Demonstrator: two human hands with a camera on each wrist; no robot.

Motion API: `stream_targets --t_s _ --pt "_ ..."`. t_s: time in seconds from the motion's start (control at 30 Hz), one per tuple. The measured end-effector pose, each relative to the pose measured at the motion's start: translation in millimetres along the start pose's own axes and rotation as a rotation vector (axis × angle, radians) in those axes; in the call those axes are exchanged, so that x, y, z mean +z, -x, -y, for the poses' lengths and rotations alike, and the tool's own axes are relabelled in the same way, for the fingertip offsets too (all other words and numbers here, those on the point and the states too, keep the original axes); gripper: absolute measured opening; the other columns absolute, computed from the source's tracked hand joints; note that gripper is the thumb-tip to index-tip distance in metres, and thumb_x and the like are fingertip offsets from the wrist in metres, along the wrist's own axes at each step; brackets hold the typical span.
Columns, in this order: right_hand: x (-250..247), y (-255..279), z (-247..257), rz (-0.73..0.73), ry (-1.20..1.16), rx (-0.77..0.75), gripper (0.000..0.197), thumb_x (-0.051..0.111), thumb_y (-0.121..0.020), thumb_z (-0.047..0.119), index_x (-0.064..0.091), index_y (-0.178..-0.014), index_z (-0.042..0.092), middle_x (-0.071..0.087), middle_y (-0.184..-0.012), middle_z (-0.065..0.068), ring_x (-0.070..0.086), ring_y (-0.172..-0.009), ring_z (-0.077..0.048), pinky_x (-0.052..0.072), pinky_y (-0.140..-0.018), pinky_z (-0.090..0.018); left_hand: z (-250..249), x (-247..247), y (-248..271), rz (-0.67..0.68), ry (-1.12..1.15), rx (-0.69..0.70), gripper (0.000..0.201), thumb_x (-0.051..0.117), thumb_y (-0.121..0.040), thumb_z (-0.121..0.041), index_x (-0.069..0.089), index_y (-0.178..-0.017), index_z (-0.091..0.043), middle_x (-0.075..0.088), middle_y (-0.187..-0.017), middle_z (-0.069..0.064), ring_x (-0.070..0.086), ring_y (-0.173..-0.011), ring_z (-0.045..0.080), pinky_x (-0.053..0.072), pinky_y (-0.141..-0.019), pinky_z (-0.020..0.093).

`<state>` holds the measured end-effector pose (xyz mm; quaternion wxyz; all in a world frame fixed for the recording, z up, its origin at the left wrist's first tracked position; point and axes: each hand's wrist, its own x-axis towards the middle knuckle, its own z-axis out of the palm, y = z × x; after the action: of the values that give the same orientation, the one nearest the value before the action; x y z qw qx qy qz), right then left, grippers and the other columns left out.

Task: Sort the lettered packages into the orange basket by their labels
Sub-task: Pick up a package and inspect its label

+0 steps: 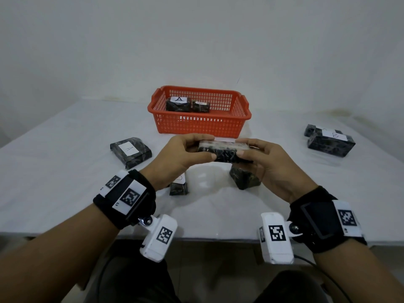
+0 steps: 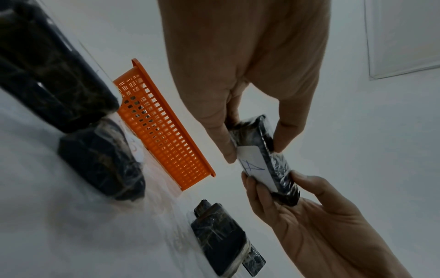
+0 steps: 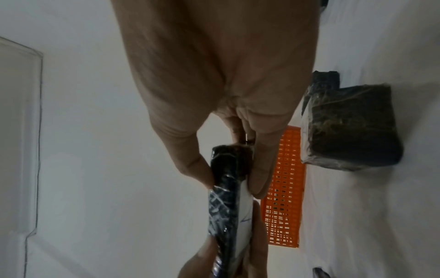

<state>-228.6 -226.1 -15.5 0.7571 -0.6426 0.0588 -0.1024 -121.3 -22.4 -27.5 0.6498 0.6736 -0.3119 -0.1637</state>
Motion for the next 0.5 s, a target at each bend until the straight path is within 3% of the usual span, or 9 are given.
stream_targets --t_s 0.1,0.23,0.33,0.4,0.5 --pt "1.7 0.8 0.7 0.002 -0.02 0.022 0.033 0.066 -0.091 -0.008 0.065 -0.123 -0.001 0.075 -0.12 -0.018 0.075 -0.105 -0.026 0.064 -0.083 -0.029 0.8 -0.7 0.2 -0.016 -0.028 0.014 0.045 0.08 -0.083 0.003 0.068 -0.126 -0.005 0.076 -0.12 0.009 0.073 -0.112 0.02 0.058 -0.098 0.03" --pt "6.2 1.0 1.1 0.048 -0.053 0.103 0.035 0.066 -0.094 0.008 0.064 -0.126 -0.007 0.074 -0.123 -0.02 0.074 -0.111 -0.034 0.065 -0.086 -0.036 1.0 -0.7 1.9 -0.01 -0.067 0.061 0.052 0.084 -0.077 0.006 0.067 -0.125 -0.007 0.073 -0.123 0.01 0.071 -0.116 0.019 0.059 -0.097 0.03" --pt "8.5 -2.0 -0.1 -0.027 -0.027 0.067 0.027 0.066 -0.097 0.005 0.066 -0.122 -0.006 0.075 -0.12 -0.02 0.077 -0.105 -0.03 0.065 -0.079 -0.034 -1.3 2.4 2.4 0.001 -0.02 0.034 0.059 0.088 -0.075 -0.009 0.065 -0.13 -0.012 0.071 -0.128 0.007 0.07 -0.118 0.019 0.058 -0.1 0.035" --pt "10.5 -4.0 -2.1 -0.03 -0.007 0.039 0.028 0.069 -0.095 0.003 0.067 -0.122 -0.004 0.075 -0.12 -0.018 0.076 -0.105 -0.029 0.064 -0.079 -0.034 -3.6 3.3 2.3 -0.033 0.008 0.006 0.047 0.083 -0.085 -0.02 0.067 -0.128 -0.014 0.073 -0.125 0.007 0.072 -0.115 0.025 0.057 -0.103 0.045" --pt "13.1 -5.6 -3.7 -0.04 -0.019 0.044 0.029 0.071 -0.093 0.005 0.068 -0.12 -0.006 0.075 -0.118 -0.018 0.076 -0.103 -0.027 0.065 -0.079 -0.033 -6.1 1.9 2.9 -0.094 -0.044 0.033 0.023 0.072 -0.095 -0.012 0.075 -0.118 -0.01 0.078 -0.113 0.011 0.073 -0.108 0.034 0.057 -0.1 0.051"
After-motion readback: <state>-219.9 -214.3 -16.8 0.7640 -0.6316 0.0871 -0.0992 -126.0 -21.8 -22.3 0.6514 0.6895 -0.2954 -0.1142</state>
